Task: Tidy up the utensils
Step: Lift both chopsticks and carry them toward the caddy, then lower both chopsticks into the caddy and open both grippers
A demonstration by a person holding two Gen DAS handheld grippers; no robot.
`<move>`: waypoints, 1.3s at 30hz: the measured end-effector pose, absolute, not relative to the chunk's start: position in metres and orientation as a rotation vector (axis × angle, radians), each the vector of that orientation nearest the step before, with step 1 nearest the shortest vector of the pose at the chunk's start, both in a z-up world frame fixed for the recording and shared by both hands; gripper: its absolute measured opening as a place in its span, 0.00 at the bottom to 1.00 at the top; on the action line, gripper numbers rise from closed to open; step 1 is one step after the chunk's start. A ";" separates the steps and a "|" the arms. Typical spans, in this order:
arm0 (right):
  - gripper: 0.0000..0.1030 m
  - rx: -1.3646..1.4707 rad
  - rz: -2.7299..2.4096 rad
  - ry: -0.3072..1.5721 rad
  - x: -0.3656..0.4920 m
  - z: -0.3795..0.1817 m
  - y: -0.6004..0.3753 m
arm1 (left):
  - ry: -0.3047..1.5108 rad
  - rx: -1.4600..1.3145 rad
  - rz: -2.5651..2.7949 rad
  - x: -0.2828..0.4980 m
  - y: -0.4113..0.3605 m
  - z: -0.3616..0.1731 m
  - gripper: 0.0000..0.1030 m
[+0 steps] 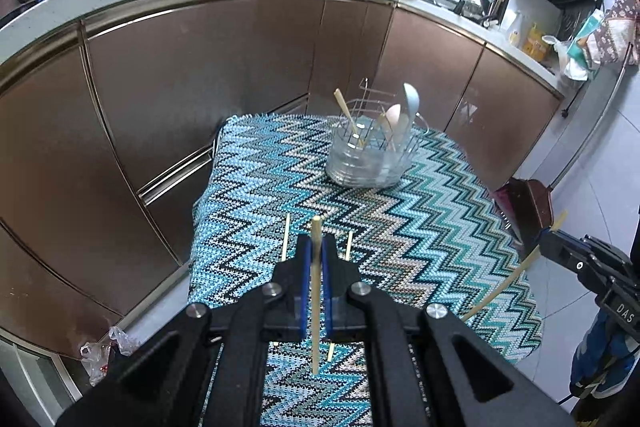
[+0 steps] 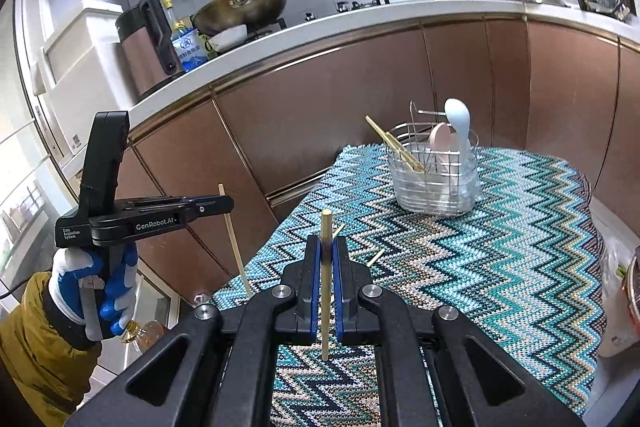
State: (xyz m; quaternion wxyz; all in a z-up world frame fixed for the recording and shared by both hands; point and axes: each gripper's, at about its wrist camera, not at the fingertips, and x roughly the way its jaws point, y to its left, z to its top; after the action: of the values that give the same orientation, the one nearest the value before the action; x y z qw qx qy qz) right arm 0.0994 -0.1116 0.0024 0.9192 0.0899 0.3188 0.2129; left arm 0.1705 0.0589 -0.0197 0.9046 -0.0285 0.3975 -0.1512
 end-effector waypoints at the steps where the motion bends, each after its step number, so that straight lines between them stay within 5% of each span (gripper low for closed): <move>1: 0.06 0.183 0.435 0.652 0.098 0.004 -0.112 | 0.815 -0.062 -0.313 0.169 0.059 -0.018 0.05; 23: 0.06 0.182 0.378 0.585 0.119 0.015 -0.148 | 0.734 -0.124 -0.351 0.188 0.042 0.013 0.05; 39: 0.06 0.140 0.368 0.425 0.181 0.071 -0.171 | 0.580 -0.177 -0.380 0.254 0.024 0.084 0.05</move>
State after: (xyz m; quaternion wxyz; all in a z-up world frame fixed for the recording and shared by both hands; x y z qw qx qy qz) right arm 0.1807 -0.1711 0.0709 0.9583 0.0691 0.2096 0.1815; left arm 0.2544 0.0235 0.0837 0.9367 -0.0866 0.2836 -0.1862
